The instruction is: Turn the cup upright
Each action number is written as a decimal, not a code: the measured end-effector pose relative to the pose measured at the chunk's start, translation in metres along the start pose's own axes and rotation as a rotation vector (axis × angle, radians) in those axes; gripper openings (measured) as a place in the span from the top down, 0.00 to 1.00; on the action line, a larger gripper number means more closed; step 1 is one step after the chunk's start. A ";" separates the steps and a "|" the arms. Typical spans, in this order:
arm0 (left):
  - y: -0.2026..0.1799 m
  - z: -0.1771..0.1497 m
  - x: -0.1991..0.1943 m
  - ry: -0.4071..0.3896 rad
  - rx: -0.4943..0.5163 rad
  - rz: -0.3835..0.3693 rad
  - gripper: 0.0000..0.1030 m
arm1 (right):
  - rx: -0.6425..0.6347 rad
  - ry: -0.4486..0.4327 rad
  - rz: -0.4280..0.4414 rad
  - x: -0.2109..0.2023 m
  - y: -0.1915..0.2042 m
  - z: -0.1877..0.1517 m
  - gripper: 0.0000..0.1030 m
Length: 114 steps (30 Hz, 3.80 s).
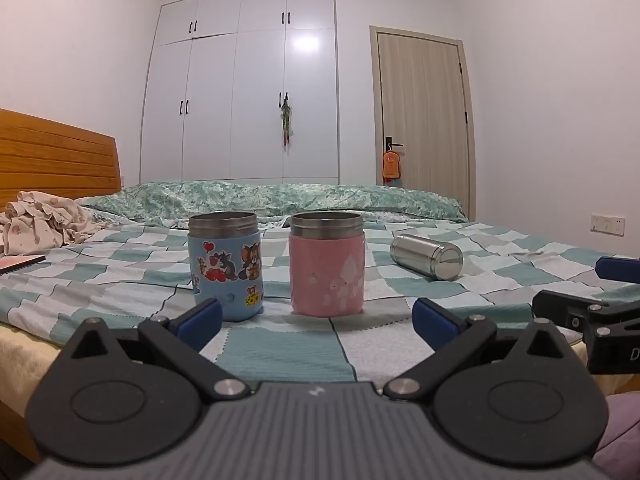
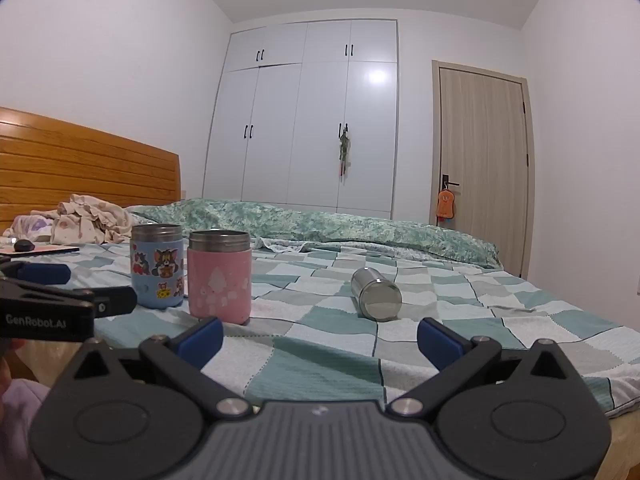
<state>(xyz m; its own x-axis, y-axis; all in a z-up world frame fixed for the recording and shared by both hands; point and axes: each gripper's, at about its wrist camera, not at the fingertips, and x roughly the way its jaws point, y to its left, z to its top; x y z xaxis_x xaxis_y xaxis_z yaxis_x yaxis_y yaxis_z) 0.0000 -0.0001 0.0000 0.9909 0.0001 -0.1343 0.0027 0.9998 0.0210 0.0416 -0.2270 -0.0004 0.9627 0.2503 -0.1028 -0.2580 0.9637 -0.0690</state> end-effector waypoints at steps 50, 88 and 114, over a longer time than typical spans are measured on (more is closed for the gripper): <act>0.000 0.000 0.000 -0.005 -0.003 0.000 0.00 | -0.001 -0.001 0.000 -0.001 0.000 0.000 0.00; -0.022 0.024 0.017 0.017 0.043 -0.125 0.00 | 0.024 0.057 0.034 0.011 -0.020 0.017 0.00; -0.143 0.085 0.211 0.136 0.190 -0.375 0.00 | 0.022 0.213 -0.125 0.129 -0.169 0.066 0.00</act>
<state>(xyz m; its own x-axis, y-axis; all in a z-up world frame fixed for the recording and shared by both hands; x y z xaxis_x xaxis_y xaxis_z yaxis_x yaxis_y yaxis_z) 0.2198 -0.1451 0.0526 0.8899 -0.3468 -0.2963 0.3963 0.9095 0.1259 0.2147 -0.3513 0.0632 0.9475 0.1065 -0.3015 -0.1343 0.9882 -0.0731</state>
